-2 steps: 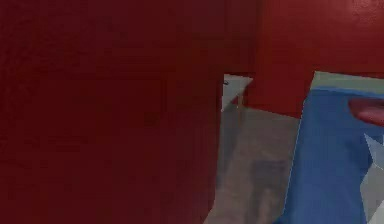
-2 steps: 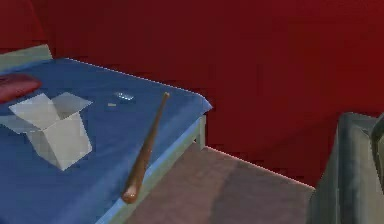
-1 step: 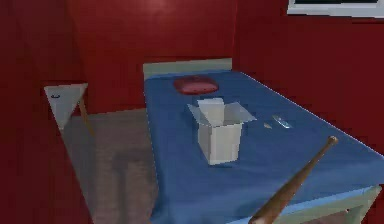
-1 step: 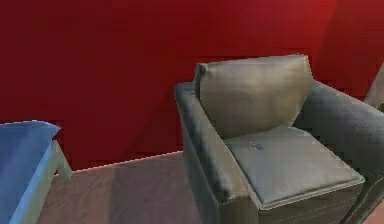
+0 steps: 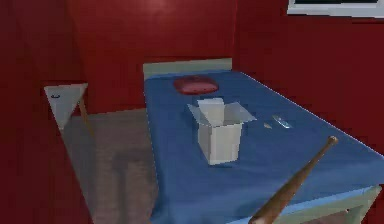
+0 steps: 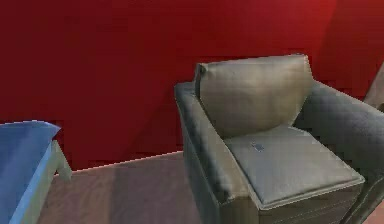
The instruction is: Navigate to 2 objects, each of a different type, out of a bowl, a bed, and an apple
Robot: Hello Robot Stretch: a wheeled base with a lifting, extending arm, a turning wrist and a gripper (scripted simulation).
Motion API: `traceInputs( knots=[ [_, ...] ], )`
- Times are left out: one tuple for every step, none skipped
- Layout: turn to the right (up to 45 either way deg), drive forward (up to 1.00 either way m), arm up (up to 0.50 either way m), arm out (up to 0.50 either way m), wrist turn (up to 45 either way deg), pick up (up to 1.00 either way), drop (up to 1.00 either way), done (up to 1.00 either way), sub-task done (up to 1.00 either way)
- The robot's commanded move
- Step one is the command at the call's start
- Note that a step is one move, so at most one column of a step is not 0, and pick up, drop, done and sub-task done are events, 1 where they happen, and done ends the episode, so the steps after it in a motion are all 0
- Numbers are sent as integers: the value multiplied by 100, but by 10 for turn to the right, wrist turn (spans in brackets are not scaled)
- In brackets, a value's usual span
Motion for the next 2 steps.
traceInputs(
  knots=[
    [450,0,0,0,0,0,0,0,0],
    [450,0,0,0,0,0,0,0,0]
  ],
)
